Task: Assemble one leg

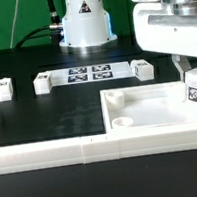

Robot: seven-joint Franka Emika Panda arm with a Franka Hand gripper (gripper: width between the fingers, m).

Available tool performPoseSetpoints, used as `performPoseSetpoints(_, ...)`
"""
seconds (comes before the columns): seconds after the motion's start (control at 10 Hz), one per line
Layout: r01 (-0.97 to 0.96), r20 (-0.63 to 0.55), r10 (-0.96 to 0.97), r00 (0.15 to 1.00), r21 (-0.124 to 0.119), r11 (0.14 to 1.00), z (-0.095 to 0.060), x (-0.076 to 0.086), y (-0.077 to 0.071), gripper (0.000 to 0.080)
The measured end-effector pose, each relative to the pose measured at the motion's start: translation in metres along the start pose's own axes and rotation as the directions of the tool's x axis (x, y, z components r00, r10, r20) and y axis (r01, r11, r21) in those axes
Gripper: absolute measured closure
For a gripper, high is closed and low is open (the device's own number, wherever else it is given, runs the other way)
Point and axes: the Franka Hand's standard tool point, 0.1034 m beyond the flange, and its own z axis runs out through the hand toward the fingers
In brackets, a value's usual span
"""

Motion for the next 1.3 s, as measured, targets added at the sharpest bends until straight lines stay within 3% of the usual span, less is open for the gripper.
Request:
performPoseSetpoints(0.2,-0.205,-0.008,0.205,0.979,0.025,0.978,-0.0004,-0.0028,-0.0006,0.0505)
performPoseSetpoints(0.6,-0.482,0.029,0.482,0.876,0.030,0.875,-0.0003,-0.0030,-0.0020,0.0505)
performPoseSetpoints(0.7,-0.491,0.032,0.490,0.871,0.030,0.871,-0.0002,-0.0033,-0.0021,0.0428)
performPoseSetpoints(0.8,-0.467,0.031,0.466,0.884,0.031,0.884,-0.0001,-0.0037,-0.0022,0.0428)
performPoseSetpoints(0.9,-0.443,0.030,0.442,0.897,0.031,0.896,0.0000,-0.0038,-0.0022,0.0281)
performPoseSetpoints(1.0,-0.427,0.030,0.426,0.904,0.029,0.904,0.0002,-0.0037,-0.0020,0.0281)
performPoseSetpoints(1.1,-0.334,0.028,0.333,0.943,0.015,0.943,0.0004,-0.0036,-0.0015,0.0174)
performPoseSetpoints(1.3,-0.127,0.037,0.127,0.991,-0.004,0.992,-0.0014,-0.0059,-0.0056,0.0154)
